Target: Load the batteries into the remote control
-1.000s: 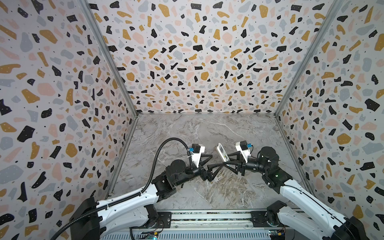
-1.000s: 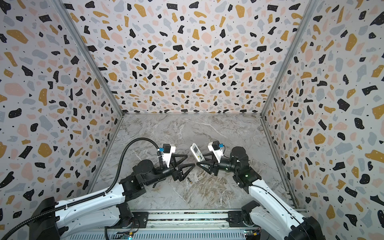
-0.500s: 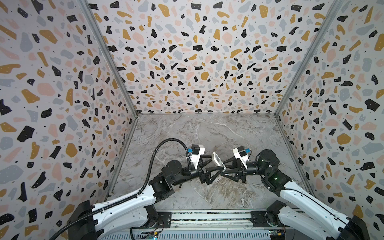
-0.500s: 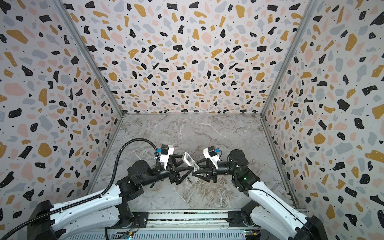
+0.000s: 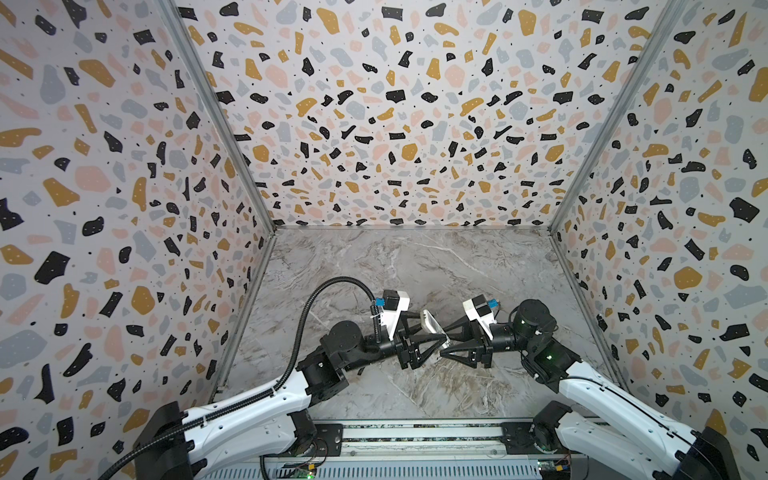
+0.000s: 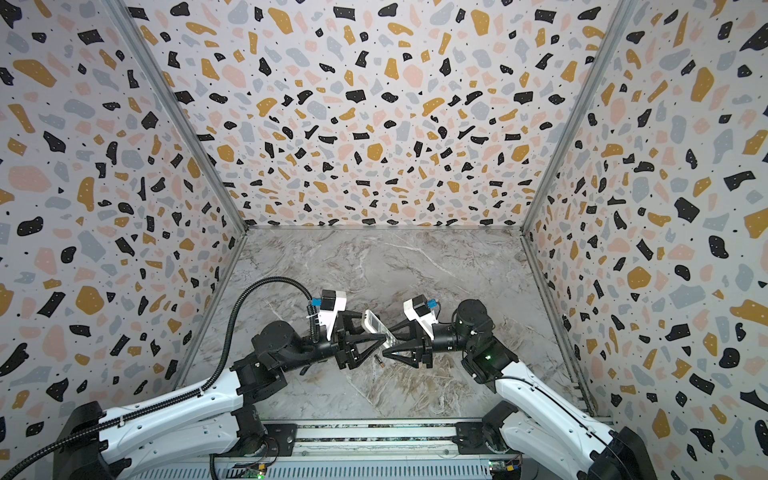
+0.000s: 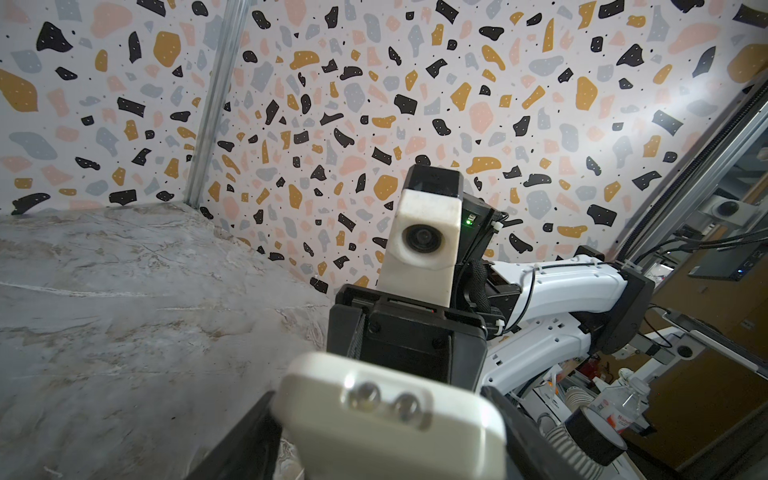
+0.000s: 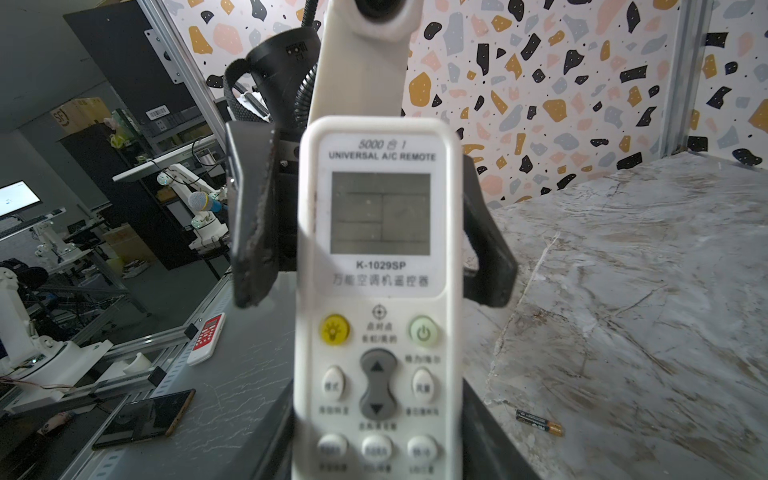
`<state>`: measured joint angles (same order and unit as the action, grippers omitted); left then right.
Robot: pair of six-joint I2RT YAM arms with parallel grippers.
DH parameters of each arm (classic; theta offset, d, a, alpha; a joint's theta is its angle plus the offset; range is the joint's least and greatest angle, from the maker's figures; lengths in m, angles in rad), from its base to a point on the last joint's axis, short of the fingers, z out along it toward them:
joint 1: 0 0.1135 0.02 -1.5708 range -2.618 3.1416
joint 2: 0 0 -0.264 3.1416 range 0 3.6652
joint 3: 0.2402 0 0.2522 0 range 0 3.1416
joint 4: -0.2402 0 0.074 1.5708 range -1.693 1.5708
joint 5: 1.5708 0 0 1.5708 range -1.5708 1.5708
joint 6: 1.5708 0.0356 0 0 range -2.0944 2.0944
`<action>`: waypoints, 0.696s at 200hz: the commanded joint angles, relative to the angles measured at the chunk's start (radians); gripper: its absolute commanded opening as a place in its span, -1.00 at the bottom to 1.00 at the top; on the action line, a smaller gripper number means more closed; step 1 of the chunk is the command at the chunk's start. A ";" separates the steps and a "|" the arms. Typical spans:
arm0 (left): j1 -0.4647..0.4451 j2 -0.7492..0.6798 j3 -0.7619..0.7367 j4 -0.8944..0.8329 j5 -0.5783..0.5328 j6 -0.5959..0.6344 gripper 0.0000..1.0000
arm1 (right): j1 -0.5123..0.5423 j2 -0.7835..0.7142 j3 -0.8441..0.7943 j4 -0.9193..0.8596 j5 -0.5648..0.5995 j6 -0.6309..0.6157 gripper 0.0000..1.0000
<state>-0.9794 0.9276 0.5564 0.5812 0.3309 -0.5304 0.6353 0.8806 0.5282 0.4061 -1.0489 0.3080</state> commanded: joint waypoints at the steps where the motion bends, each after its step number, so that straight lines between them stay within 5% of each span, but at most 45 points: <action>1: -0.008 -0.021 0.013 0.071 0.016 0.015 0.40 | 0.008 -0.006 0.021 0.040 -0.033 -0.011 -0.77; 68: -0.007 -0.021 -0.003 0.081 -0.003 0.015 -0.07 | 0.017 -0.006 0.023 0.037 -0.031 -0.024 -0.62; 139: -0.007 -0.029 -0.021 0.051 -0.176 -0.009 -0.92 | 0.028 -0.033 0.039 -0.089 0.176 -0.090 0.56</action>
<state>-0.9840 0.9142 0.5533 0.5953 0.2718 -0.5209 0.6548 0.8742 0.5285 0.3836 -0.9958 0.2676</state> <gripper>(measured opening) 0.516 0.677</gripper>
